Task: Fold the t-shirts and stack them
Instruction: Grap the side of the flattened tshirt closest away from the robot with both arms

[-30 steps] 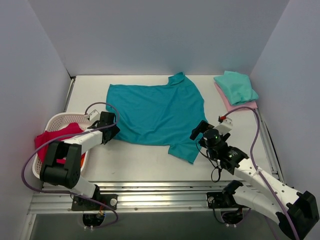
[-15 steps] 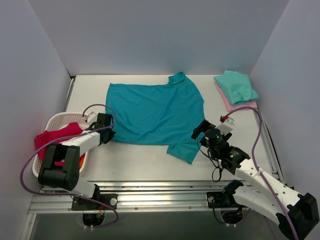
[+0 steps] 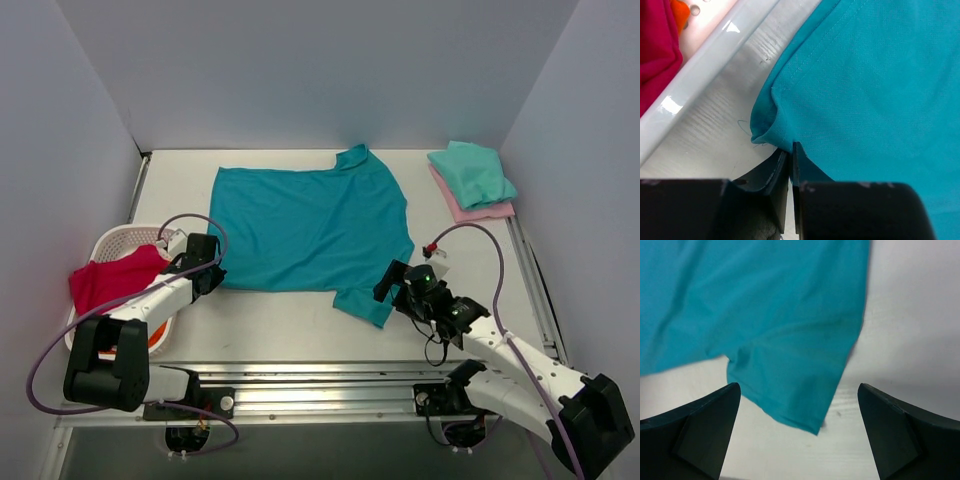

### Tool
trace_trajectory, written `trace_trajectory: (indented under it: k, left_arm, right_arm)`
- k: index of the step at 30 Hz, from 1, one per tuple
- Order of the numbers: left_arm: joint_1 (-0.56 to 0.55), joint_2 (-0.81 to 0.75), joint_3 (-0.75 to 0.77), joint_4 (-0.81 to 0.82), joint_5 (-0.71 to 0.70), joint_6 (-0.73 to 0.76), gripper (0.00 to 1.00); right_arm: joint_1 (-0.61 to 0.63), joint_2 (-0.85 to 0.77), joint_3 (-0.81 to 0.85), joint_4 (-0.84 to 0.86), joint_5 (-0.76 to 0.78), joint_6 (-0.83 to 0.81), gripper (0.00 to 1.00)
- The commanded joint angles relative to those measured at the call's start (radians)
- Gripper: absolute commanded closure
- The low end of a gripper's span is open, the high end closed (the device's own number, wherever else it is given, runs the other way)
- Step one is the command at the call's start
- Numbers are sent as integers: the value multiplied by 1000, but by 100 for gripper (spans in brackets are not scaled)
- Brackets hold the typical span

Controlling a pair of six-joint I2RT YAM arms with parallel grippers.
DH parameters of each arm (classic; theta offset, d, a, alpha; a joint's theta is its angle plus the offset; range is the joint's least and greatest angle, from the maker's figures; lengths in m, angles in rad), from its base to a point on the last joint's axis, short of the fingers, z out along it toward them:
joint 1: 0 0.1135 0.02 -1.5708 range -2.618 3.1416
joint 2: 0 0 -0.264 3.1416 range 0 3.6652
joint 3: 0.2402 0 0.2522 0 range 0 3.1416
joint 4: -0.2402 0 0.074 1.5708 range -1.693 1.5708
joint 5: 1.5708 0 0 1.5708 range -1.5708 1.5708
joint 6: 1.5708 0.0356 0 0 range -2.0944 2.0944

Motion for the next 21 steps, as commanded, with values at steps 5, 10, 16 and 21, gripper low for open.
trace_trajectory:
  k: [5, 10, 16, 21]
  left_arm:
    - [6, -48, -15, 17, 5, 19, 85]
    - [14, -70, -26, 36, 16, 25, 86]
    - [23, -79, -22, 36, 29, 31, 86]
    - [31, -91, -38, 48, 36, 34, 86]
  right_arm:
    - [1, -159, -10, -222, -121, 72, 1]
    - [8, -245, -58, -224, -120, 142, 2]
    - [76, -123, -182, -18, -160, 240, 5]
    - [156, 18, -179, 50, -91, 268, 5]
